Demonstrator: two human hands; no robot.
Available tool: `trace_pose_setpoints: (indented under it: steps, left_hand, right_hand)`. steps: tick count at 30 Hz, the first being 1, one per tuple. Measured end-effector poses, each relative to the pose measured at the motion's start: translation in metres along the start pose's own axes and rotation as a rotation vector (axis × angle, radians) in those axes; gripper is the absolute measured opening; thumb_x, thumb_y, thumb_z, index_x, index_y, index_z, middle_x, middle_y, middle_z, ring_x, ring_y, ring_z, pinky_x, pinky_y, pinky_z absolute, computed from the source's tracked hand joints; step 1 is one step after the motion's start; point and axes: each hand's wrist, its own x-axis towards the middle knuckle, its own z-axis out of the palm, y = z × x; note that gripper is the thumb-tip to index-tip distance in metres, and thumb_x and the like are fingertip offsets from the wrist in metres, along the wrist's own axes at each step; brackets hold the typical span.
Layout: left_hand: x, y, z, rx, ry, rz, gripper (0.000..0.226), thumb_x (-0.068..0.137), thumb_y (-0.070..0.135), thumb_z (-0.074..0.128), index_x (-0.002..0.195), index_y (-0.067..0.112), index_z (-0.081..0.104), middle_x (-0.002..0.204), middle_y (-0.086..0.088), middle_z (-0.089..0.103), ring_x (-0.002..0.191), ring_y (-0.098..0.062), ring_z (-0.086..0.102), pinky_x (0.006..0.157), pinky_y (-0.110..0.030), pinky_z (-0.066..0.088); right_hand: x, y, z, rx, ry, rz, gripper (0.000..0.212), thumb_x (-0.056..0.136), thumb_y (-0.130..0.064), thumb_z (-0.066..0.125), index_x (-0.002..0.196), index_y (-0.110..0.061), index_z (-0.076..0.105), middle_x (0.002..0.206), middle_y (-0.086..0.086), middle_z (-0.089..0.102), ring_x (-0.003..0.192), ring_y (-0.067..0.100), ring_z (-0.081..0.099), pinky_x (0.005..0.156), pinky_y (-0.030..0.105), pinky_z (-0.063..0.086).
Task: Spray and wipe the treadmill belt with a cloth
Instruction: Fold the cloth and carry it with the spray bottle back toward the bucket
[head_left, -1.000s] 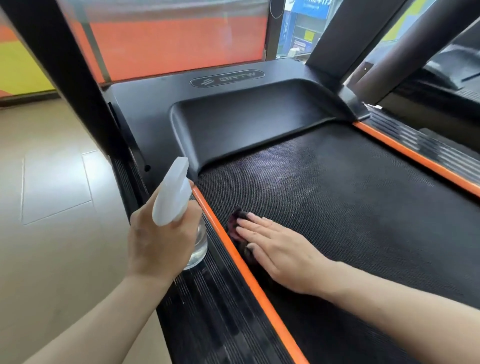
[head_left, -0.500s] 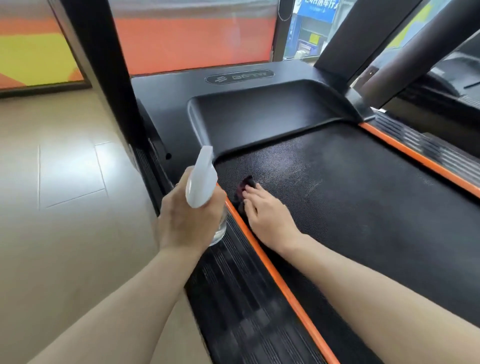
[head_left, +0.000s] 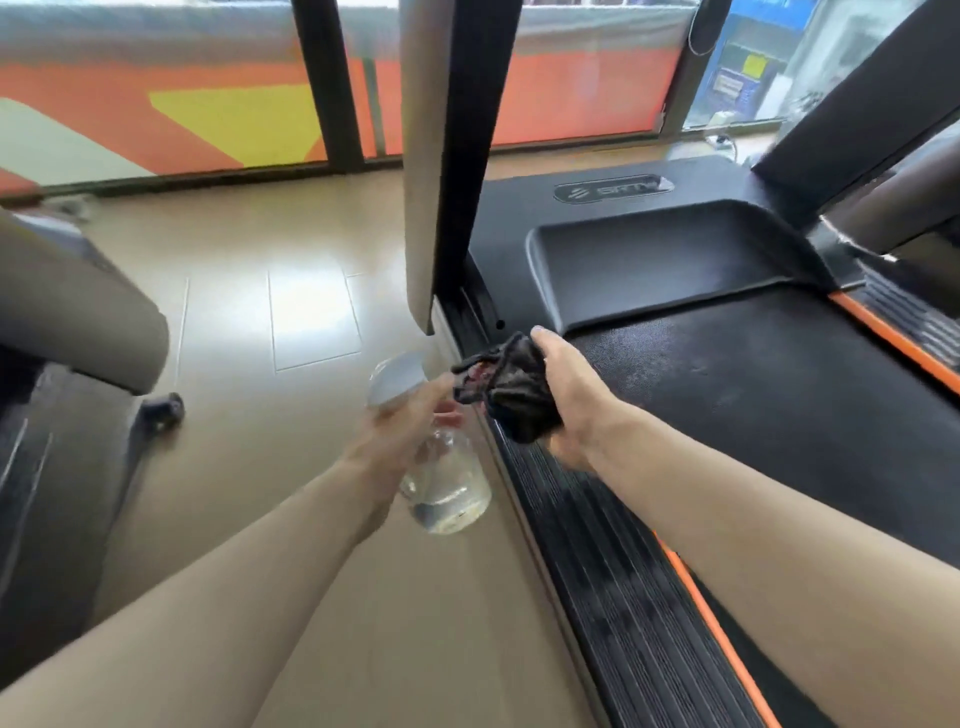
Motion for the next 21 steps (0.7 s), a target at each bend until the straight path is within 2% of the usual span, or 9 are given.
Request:
trace_pose_setpoints:
  steps: [2, 4, 7, 9, 11, 13, 15, 18, 21]
  left_hand:
    - [-0.015, 0.015, -0.022, -0.022, -0.033, 0.02, 0.029, 0.099, 0.05, 0.062, 0.089, 0.032, 0.083, 0.096, 0.007, 0.082, 0.096, -0.018, 0.074, 0.098, -0.043, 0.055]
    - [-0.029, 0.027, -0.043, -0.042, -0.001, 0.004, 0.026, 0.09, 0.054, 0.071, 0.097, 0.031, 0.082, 0.103, 0.006, 0.082, 0.104, -0.018, 0.075, 0.091, -0.041, 0.057]
    - [-0.052, 0.041, -0.075, -0.079, 0.111, -0.047, 0.053, 0.063, 0.056, 0.082, 0.106, 0.025, 0.081, 0.11, -0.002, 0.081, 0.097, -0.023, 0.076, 0.076, -0.035, 0.057]
    - [-0.064, 0.05, -0.088, -0.063, 0.155, -0.097, 0.064, 0.052, 0.059, 0.084, 0.106, 0.025, 0.082, 0.106, -0.002, 0.082, 0.09, -0.026, 0.076, 0.083, -0.039, 0.061]
    - [-0.075, 0.066, -0.106, -0.053, 0.18, -0.137, 0.062, 0.048, 0.058, 0.084, 0.101, 0.025, 0.083, 0.102, -0.002, 0.082, 0.092, -0.028, 0.078, 0.091, -0.045, 0.062]
    - [-0.085, 0.085, -0.122, -0.05, 0.208, -0.151, 0.059, 0.049, 0.049, 0.087, 0.099, 0.018, 0.083, 0.099, -0.009, 0.082, 0.086, -0.029, 0.078, 0.083, -0.042, 0.064]
    - [-0.089, 0.099, -0.134, -0.032, 0.24, -0.165, 0.048, 0.055, 0.039, 0.09, 0.094, 0.013, 0.08, 0.09, -0.015, 0.079, 0.07, -0.024, 0.07, 0.068, -0.034, 0.057]
    - [-0.09, 0.119, -0.15, -0.047, 0.278, -0.189, 0.028, 0.072, 0.026, 0.093, 0.09, 0.013, 0.075, 0.081, -0.008, 0.069, 0.065, -0.022, 0.062, 0.062, -0.029, 0.052]
    - [-0.083, 0.142, -0.164, -0.036, 0.251, -0.169, 0.027, 0.075, 0.026, 0.091, 0.093, 0.015, 0.074, 0.085, -0.006, 0.069, 0.071, -0.02, 0.063, 0.063, -0.027, 0.052]
  right_hand:
    - [-0.017, -0.001, 0.032, 0.043, -0.168, 0.08, 0.051, 0.097, -0.053, 0.048, 0.112, -0.009, 0.067, 0.098, 0.012, 0.072, 0.079, 0.026, 0.068, 0.068, 0.031, 0.052]
    - [-0.033, -0.001, 0.06, 0.038, -0.256, 0.092, 0.044, 0.095, -0.046, 0.054, 0.112, -0.008, 0.068, 0.101, 0.011, 0.074, 0.081, 0.024, 0.07, 0.068, 0.03, 0.053]
    - [-0.053, -0.003, 0.096, -0.034, -0.256, 0.08, 0.026, 0.091, -0.031, 0.065, 0.106, -0.011, 0.072, 0.099, 0.008, 0.076, 0.082, 0.023, 0.073, 0.066, 0.031, 0.055]
    - [-0.065, -0.005, 0.107, -0.042, -0.223, 0.069, 0.023, 0.091, -0.026, 0.067, 0.106, -0.01, 0.072, 0.098, 0.01, 0.077, 0.09, 0.027, 0.074, 0.078, 0.038, 0.059]
    - [-0.082, -0.014, 0.123, -0.022, -0.245, 0.113, 0.023, 0.093, -0.022, 0.064, 0.111, -0.009, 0.07, 0.101, 0.012, 0.076, 0.095, 0.028, 0.073, 0.088, 0.042, 0.058]
    - [-0.097, -0.027, 0.139, -0.028, -0.27, 0.124, 0.024, 0.095, -0.02, 0.062, 0.115, -0.009, 0.068, 0.104, 0.01, 0.076, 0.098, 0.026, 0.073, 0.092, 0.042, 0.056]
    - [-0.104, -0.039, 0.151, -0.045, -0.291, 0.1, 0.025, 0.094, -0.02, 0.063, 0.114, -0.009, 0.07, 0.105, 0.009, 0.076, 0.098, 0.024, 0.073, 0.096, 0.043, 0.055]
    - [-0.105, -0.059, 0.166, -0.06, -0.289, 0.052, 0.023, 0.092, -0.02, 0.067, 0.111, -0.009, 0.072, 0.1, 0.008, 0.077, 0.091, 0.022, 0.074, 0.08, 0.037, 0.06]
    - [-0.093, -0.078, 0.18, -0.146, -0.265, -0.003, 0.02, 0.093, -0.027, 0.067, 0.106, -0.014, 0.073, 0.097, 0.004, 0.077, 0.093, 0.021, 0.073, 0.074, 0.032, 0.057]
